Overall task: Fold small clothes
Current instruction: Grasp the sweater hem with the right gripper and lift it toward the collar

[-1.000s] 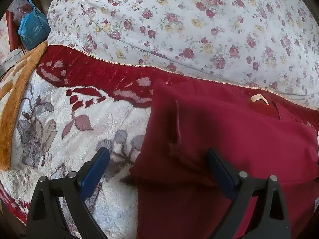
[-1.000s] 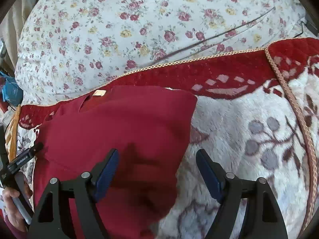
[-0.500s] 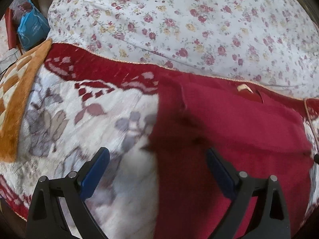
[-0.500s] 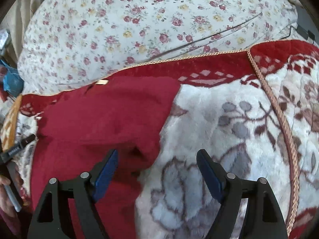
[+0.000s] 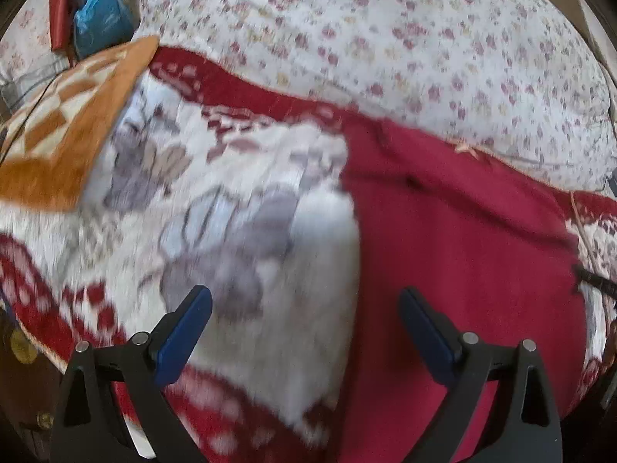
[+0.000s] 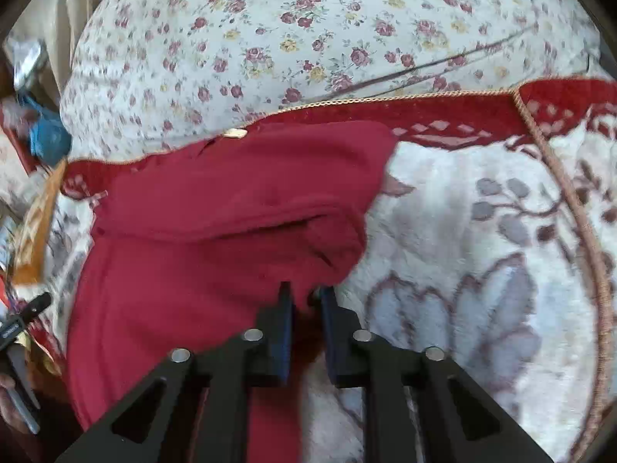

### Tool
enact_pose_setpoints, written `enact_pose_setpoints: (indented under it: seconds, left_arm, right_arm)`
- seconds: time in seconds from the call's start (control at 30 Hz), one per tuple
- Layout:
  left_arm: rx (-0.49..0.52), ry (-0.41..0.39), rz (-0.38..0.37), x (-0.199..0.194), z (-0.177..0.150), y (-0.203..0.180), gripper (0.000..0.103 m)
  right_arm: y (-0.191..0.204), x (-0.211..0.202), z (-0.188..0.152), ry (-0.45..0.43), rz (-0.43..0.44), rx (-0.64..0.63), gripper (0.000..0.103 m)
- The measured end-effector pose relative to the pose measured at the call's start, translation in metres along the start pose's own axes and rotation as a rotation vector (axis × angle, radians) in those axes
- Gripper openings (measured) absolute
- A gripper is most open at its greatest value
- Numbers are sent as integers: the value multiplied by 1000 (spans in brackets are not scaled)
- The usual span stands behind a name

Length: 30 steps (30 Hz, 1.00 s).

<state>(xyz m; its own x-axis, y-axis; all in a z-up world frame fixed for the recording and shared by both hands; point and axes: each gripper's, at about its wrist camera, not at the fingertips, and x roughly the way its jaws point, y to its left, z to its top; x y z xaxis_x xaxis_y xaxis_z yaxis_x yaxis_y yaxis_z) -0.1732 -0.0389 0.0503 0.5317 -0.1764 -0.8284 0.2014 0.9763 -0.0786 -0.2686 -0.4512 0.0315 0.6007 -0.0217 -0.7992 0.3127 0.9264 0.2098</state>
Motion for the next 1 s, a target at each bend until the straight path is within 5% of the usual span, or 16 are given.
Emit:
enact_pose_setpoints:
  seconds: [0.2,0.27,0.33,0.6,1.0]
  left_arm:
    - [17,32,50,2,-20,-1,97]
    - [21,27,54,0,-24,-2,97]
    - [27,28,42,-2,-27,-4,97]
    - [91,25,37,-6,-36,-19,97]
    - [81,139,-62,-19,-79,-10,97]
  right_arm:
    - [2,-28,-10,9,52,15,20]
    - [1,-41,-18,31,82,1,51]
    - [0,-53,-31,62,105,-13,61]
    - [0,-68,-91,206,159,-93,65]
    - [6,-61,-145,350,231,-153,71]
